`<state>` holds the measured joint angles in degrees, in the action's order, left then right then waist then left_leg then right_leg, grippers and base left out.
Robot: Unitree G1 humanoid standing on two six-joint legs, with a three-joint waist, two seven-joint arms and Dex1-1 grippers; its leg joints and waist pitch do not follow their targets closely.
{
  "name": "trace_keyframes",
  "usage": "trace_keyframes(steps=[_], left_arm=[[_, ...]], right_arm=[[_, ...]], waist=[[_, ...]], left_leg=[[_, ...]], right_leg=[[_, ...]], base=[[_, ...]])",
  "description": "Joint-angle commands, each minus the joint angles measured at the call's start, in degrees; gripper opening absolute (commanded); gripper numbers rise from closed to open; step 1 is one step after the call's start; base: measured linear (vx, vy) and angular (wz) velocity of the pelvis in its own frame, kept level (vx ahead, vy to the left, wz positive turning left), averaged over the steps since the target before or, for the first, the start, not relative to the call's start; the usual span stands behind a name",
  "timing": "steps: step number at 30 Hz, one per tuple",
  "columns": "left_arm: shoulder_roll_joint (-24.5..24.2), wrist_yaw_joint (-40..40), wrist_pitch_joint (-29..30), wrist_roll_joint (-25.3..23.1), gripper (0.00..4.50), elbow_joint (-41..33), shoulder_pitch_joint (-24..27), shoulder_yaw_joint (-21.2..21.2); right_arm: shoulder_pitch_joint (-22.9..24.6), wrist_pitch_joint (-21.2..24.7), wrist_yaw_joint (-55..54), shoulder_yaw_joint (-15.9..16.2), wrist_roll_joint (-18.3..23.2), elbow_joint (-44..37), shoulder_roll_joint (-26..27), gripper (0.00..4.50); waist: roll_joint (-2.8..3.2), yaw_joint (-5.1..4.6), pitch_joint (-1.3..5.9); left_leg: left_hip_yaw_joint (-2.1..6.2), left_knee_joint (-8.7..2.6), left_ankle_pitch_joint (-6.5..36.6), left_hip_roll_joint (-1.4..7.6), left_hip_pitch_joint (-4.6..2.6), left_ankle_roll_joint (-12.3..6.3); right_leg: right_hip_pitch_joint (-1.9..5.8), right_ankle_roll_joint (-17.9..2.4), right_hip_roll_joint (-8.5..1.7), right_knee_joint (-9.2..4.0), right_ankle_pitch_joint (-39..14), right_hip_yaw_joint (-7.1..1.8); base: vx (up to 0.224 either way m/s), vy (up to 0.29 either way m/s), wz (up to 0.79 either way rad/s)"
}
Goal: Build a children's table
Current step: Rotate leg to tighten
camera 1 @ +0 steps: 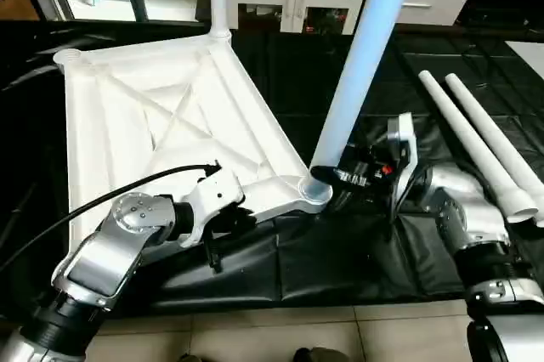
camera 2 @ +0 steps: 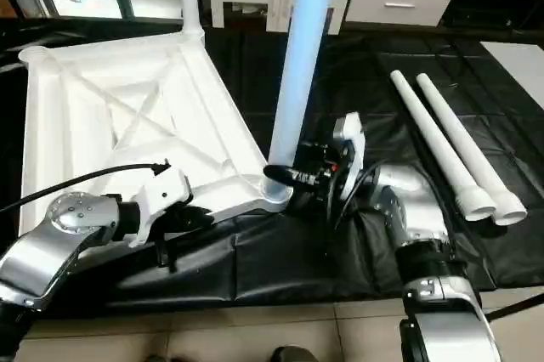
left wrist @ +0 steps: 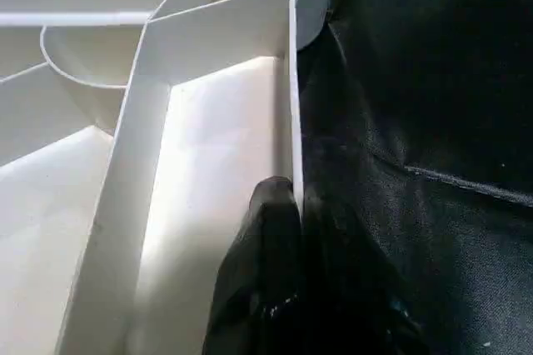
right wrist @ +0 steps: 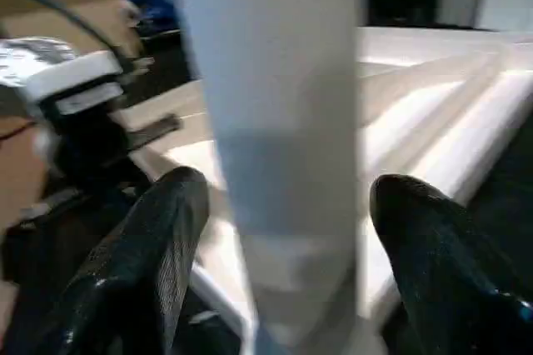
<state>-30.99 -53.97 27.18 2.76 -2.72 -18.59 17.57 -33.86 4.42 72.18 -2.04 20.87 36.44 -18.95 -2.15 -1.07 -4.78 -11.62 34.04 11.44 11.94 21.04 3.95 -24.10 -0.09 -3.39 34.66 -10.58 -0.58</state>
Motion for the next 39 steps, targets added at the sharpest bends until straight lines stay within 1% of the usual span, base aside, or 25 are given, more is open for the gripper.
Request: trace_keyframes(steps=[1,5,6,8,9,10,12,15,16,17,19,20,21,22,23,24,25,27,28,31,35,36,37,38,39], left_arm=[[-0.37,-0.13,0.85,-1.18,0.0,2.35,1.15,2.52],[0.53,1.94,0.9,-1.86,0.0,4.74,-0.03,1.63],[0.52,1.81,0.78,-1.87,0.0,4.87,-0.13,1.65],[0.48,1.72,0.69,-1.9,0.0,4.91,-0.16,1.7],[0.65,2.36,1.09,-2.35,0.0,5.66,-0.63,1.68],[0.92,3.08,2.24,-2.62,0.0,6.29,-1.03,1.52],[1.58,5.17,3.25,-3.54,0.0,8.1,-2.0,1.11],[4.05,13.41,6.17,-6.53,0.0,15.67,-6.44,-0.96],[4.53,15.66,6.37,-7.48,0.0,18.03,-8.03,-1.36],[4.96,16.49,6.41,-7.4,0.0,19.08,-9.17,-1.88],[5.47,16.96,6.17,-7.04,0.0,20.0,-10.48,-2.41],[5.56,17.08,5.54,-7.08,0.0,20.39,-10.94,-2.43],[5.6,17.21,4.35,-7.29,0.0,21.14,-11.64,-2.28],[5.58,17.24,3.77,-7.43,0.0,21.5,-11.93,-2.17],[5.24,16.93,2.3,-8.03,0.0,22.59,-12.61,-1.52],[4.96,16.56,1.95,-8.37,0.0,23.19,-12.88,-1.06],[4.32,16.23,1.38,-8.91,0.0,23.78,-12.96,-0.54],[3.5,15.99,0.05,-9.11,0.0,25.5,-13.39,-0.27],[2.85,15.68,-0.92,-9.06,0.0,26.71,-13.65,-0.27],[1.38,12.82,-4.27,-7.84,0.0,27.51,-13.57,-0.18],[-0.7,8.85,-6.98,-6.4,0.0,27.21,-12.61,-1.11],[-0.94,8.47,-7.49,-6.39,0.0,27.2,-12.5,-1.17],[-1.87,6.33,-11.48,-6.08,0.0,27.1,-11.84,-1.33],[-2.21,5.35,-13.22,-5.75,0.0,27.0,-11.53,-1.4],[-2.87,3.5,-14.57,-4.96,0.0,26.24,-10.74,-1.48]], right_arm=[[-0.38,-0.41,-0.67,-1.16,-0.26,0.01,-0.6,3.37],[2.5,2.11,0.79,-0.68,1.39,-4.96,-1.38,3.37],[2.93,1.97,0.55,-0.67,1.38,-5.4,-1.44,3.37],[3.06,1.91,0.46,-0.71,1.36,-5.48,-1.45,3.37],[3.73,1.97,0.46,-0.9,1.52,-6.19,-1.72,3.37],[4.1,2.19,0.57,-0.89,1.71,-6.71,-1.92,3.37],[4.8,2.84,0.75,-0.93,2.14,-7.86,-2.2,3.37],[7.85,5.34,0.71,-0.94,2.96,-12.31,-3.1,3.37],[8.89,5.95,0.19,-1.05,3.16,-13.48,-3.3,3.37],[9.66,5.66,-0.93,-1.3,3.03,-13.95,-3.3,3.37],[10.13,5.16,-2.18,-1.66,2.76,-14.04,-3.17,3.37],[10.26,4.87,-2.95,-1.85,2.53,-13.98,-3.07,3.37],[10.6,4.43,-4.04,-2.07,2.25,-14.03,-2.93,3.37],[10.79,4.25,-4.45,-2.12,2.17,-14.11,-2.87,3.37],[11.42,3.93,-5.43,-2.25,2.03,-14.51,-2.73,3.37],[11.82,4.18,-5.79,-2.34,2.04,-15.05,-2.67,3.37],[12.3,4.4,-5.94,-2.39,2.04,-15.68,-2.6,3.37],[13.06,4.83,-6.3,-2.48,2.08,-16.83,-2.48,3.37],[13.54,5.17,-6.55,-2.55,2.19,-17.6,-2.34,3.37],[14.18,5.51,-7.14,-2.46,2.46,-18.75,-2.06,3.37],[13.67,3.86,-9.25,-2.78,2.25,-18.16,-1.08,3.37],[13.49,3.51,-9.64,-2.88,2.16,-17.93,-0.93,3.37],[12.77,2.08,-11.46,-3.4,1.73,-17.0,-0.26,3.37],[12.48,1.54,-12.17,-3.64,1.57,-16.64,0.03,3.37],[12.38,2.0,-12.87,-3.93,2.11,-17.04,0.67,3.37]], waist=[[0.32,-0.02,3.37],[0.41,0.16,3.25],[0.62,0.33,3.14],[0.46,0.18,3.18],[0.74,0.16,3.07],[0.62,0.19,3.08],[0.65,0.29,3.06],[0.57,1.1,2.97],[0.98,1.77,2.85],[0.95,1.79,2.81],[0.58,1.83,2.8],[0.75,1.76,2.77],[0.66,1.25,2.66],[0.93,0.8,2.82],[0.38,-0.34,3.06],[0.43,-0.71,3.06],[1.38,-1.19,3.08],[1.18,-1.83,3.18],[1.23,-1.8,2.94],[1.04,-1.59,2.88],[1.35,-1.35,2.98],[1.17,-1.36,3.0],[1.21,-1.1,3.16],[1.26,-1.3,3.19],[1.38,-1.24,3.3]], left_leg=[[0.05,-3.59,6.88,1.1,-1.03,-4.93],[0.07,-3.65,7.87,1.12,-1.06,-4.94],[0.13,-3.76,8.72,1.15,-1.12,-4.59],[0.25,-3.83,9.73,1.16,-1.03,-3.83],[0.28,-3.83,10.74,1.12,-1.08,-3.39],[0.22,-3.81,11.44,1.11,-1.19,-3.0],[0.19,-3.85,11.2,1.09,-1.19,-2.77],[-0.11,-3.78,11.71,1.09,-1.83,-2.82],[-0.31,-3.79,12.44,1.1,-2.29,-2.58],[-0.06,-3.96,13.16,1.04,-1.71,-2.07],[0.28,-4.19,14.36,0.92,-1.15,-1.3],[0.43,-4.27,14.61,0.88,-0.92,-1.08],[0.66,-4.41,16.0,0.75,-0.58,-0.84],[1.06,-4.5,15.9,0.64,-0.15,-0.46],[1.73,-4.72,14.1,0.39,1.39,0.15],[2.05,-4.81,13.15,0.21,1.69,0.05],[2.22,-4.69,14.69,0.19,1.12,-0.17],[2.34,-4.63,15.32,0.24,1.02,-0.8],[2.11,-4.5,15.78,0.14,0.5,-1.83],[1.78,-4.39,15.35,0.34,-0.1,-2.39],[1.65,-4.54,11.87,0.65,-0.07,-2.44],[1.58,-4.52,11.69,0.72,-0.12,-2.46],[1.53,-4.35,10.1,0.76,-0.32,-2.77],[1.53,-4.38,9.47,0.69,-0.04,-2.82],[1.5,-4.39,8.64,0.81,-0.23,-2.9]], right_leg=[[2.5,-16.79,-2.37,-3.15,-4.19,-0.89],[2.43,-16.3,-2.28,-3.29,-4.81,-0.9],[2.32,-15.96,-2.35,-3.46,-6.12,-0.92],[2.32,-15.64,-2.36,-3.55,-8.01,-0.84],[2.14,-15.42,-2.36,-3.69,-9.32,-0.88],[2.06,-15.08,-2.34,-3.83,-10.3,-0.92],[2.05,-14.8,-2.24,-3.84,-10.03,-0.98],[1.56,-14.41,-2.06,-4.17,-10.82,-1.1],[1.14,-14.16,-2.08,-4.46,-11.99,-1.21],[1.59,-13.72,-2.17,-4.44,-13.4,-1.14],[1.95,-11.91,-2.32,-4.6,-16.57,-1.06],[2.04,-11.4,-2.35,-4.56,-17.12,-1.02],[1.98,-10.22,-2.32,-4.81,-19.14,-0.89],[2.38,-9.76,-2.47,-4.66,-19.42,-0.79],[3.59,-9.04,-2.6,-4.11,-18.11,-0.33],[3.62,-8.06,-2.62,-4.38,-18.06,-0.05],[3.22,-8.73,-2.76,-4.57,-18.64,0.04],[3.22,-9.79,-2.82,-4.92,-17.93,0.32],[2.68,-10.34,-2.68,-5.56,-18.13,0.41],[2.33,-11.67,-2.67,-5.65,-18.78,0.21],[2.44,-13.59,-2.61,-4.99,-13.67,0.22],[2.44,-13.92,-2.56,-4.9,-12.82,0.25],[2.45,-15.0,-2.72,-4.55,-9.85,0.18],[2.7,-15.2,-2.65,-4.3,-8.65,0.17],[2.7,-15.62,-2.61,-4.1,-6.8,0.22]], base=[[0.0,0.0,0.0],[0.0,0.0,0.0],[0.0,0.0,0.0],[0.0,0.0,0.0],[0.0,0.0,0.0],[0.0,0.0,0.0],[0.0,0.0,0.0],[0.0,0.0,0.0],[0.0,0.0,0.0],[0.0,0.0,0.0],[0.0,0.0,0.0],[0.0,0.0,0.0],[0.0,0.0,0.0],[-0.041,0.011,-0.27],[-0.041,0.011,-0.27],[-0.024,0.015,-0.35],[0.008,-0.003,-0.23],[0.004,-0.001,-0.11],[0.0,0.0,0.0],[0.0,0.0,0.0],[0.0,0.0,0.0],[0.0,0.0,0.0],[0.0,0.0,0.0],[0.0,0.0,0.0],[0.0,0.0,0.0]])
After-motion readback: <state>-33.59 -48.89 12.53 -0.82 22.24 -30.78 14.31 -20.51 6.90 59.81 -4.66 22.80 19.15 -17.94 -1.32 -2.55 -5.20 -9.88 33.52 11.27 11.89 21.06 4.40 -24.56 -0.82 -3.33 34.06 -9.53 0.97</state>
